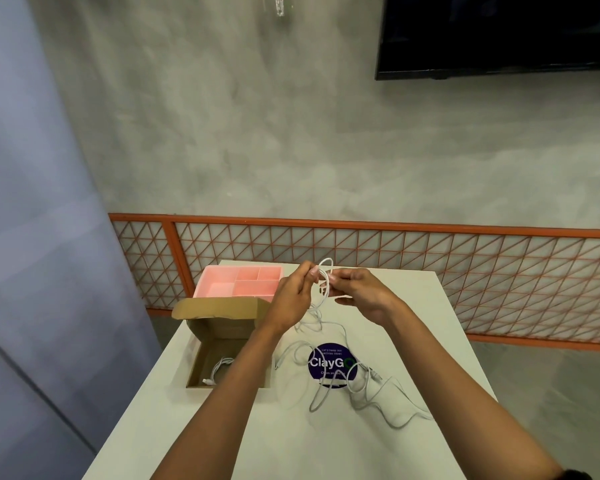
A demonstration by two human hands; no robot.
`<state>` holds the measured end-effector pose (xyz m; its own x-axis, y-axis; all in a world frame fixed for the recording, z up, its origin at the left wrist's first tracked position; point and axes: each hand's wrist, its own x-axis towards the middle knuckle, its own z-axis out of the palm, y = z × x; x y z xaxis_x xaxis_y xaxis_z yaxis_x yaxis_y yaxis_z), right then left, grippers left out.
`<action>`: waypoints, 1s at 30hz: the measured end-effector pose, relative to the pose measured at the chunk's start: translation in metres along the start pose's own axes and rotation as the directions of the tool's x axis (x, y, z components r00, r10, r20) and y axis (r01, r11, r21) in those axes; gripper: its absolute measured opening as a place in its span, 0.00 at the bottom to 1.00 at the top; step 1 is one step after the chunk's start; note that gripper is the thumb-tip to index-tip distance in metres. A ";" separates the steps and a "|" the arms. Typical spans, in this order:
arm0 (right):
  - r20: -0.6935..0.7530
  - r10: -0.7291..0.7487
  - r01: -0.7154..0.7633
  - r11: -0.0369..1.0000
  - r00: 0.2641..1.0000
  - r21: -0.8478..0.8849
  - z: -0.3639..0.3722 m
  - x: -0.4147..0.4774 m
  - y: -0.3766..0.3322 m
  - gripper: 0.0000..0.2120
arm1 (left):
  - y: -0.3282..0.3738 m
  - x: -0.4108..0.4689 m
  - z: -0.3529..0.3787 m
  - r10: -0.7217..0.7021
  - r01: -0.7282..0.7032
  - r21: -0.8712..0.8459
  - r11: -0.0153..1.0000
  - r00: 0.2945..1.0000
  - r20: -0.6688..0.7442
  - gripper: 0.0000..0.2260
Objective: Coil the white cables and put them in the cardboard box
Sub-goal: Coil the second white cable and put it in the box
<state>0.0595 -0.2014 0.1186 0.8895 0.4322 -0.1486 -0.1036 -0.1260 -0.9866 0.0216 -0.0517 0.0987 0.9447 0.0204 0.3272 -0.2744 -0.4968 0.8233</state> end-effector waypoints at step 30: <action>-0.014 -0.215 0.129 0.634 0.977 -0.762 0.029 -0.009 -0.025 0.13 | -0.016 0.004 0.001 -0.045 0.060 0.136 0.989 0.992 -0.114 0.15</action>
<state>0.0415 -0.1760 0.1422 0.8969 0.4370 0.0677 0.3883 -0.7050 -0.5935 0.0304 -0.0446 0.0864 0.9294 0.1415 0.3409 -0.1902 -0.6079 0.7709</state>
